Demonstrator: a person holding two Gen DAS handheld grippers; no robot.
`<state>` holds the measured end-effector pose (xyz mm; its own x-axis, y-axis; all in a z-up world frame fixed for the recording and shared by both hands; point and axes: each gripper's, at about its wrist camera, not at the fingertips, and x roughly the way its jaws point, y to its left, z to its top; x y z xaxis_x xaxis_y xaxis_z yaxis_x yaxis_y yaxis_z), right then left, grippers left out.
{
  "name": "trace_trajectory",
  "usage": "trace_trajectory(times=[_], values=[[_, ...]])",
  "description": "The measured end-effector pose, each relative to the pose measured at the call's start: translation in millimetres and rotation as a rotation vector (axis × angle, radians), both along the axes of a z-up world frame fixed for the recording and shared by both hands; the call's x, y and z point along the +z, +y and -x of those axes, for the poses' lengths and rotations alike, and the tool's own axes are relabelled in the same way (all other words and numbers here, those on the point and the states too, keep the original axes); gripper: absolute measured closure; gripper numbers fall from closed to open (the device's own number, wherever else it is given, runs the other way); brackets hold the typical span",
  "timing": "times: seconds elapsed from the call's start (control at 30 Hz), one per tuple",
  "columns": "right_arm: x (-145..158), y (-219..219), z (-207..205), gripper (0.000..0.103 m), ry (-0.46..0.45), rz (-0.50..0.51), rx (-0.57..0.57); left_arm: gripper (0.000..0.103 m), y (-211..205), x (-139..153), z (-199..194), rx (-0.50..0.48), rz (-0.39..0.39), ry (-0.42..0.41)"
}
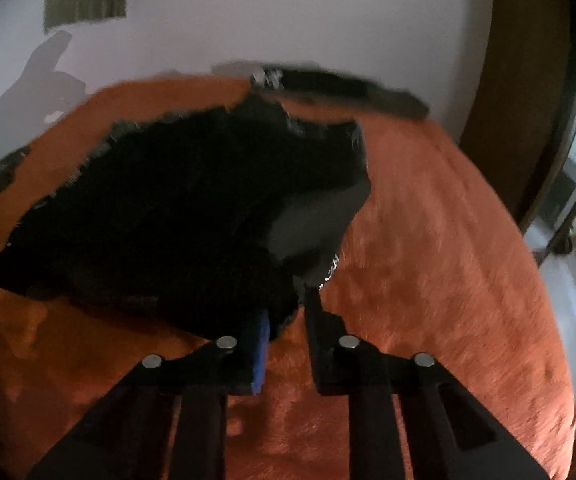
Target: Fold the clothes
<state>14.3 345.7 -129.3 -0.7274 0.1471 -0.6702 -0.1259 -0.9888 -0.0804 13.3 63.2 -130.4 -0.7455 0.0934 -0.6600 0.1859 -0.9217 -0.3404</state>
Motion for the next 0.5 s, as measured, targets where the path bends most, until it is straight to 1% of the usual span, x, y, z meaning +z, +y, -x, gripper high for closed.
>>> trace_trajectory(times=[0.03,0.07,0.13,0.17,0.2,0.23,0.33,0.4,0.47,0.5], values=[[7,1,-3,0.091,0.013,0.011,0.000,0.096,0,4,-7,0.010,-0.008,0.020],[12,6,-3,0.091,0.006,0.052,-0.006,0.096,1,8,-14,0.017,-0.008,0.042],[11,20,1,0.091,-0.054,0.155,-0.040,0.096,6,4,-19,0.014,-0.001,0.040],[4,27,5,0.091,-0.097,0.189,-0.057,0.096,9,1,-20,0.010,0.003,0.034],[-4,30,9,0.091,-0.133,0.190,-0.066,0.096,12,-4,-18,0.004,0.008,0.014],[-11,30,10,0.091,-0.153,0.165,-0.065,0.096,14,-10,-15,0.001,0.020,-0.008],[-34,26,16,0.090,-0.210,0.108,-0.025,0.096,23,-22,-13,0.002,0.070,-0.050],[-44,27,19,0.084,-0.243,0.092,-0.025,0.095,29,-20,-12,-0.006,0.112,-0.045],[-52,34,24,0.066,-0.268,0.108,-0.052,0.092,33,-18,-13,-0.010,0.138,-0.038],[-54,37,25,0.061,-0.273,0.110,-0.068,0.086,33,-19,-12,-0.014,0.138,-0.040]])
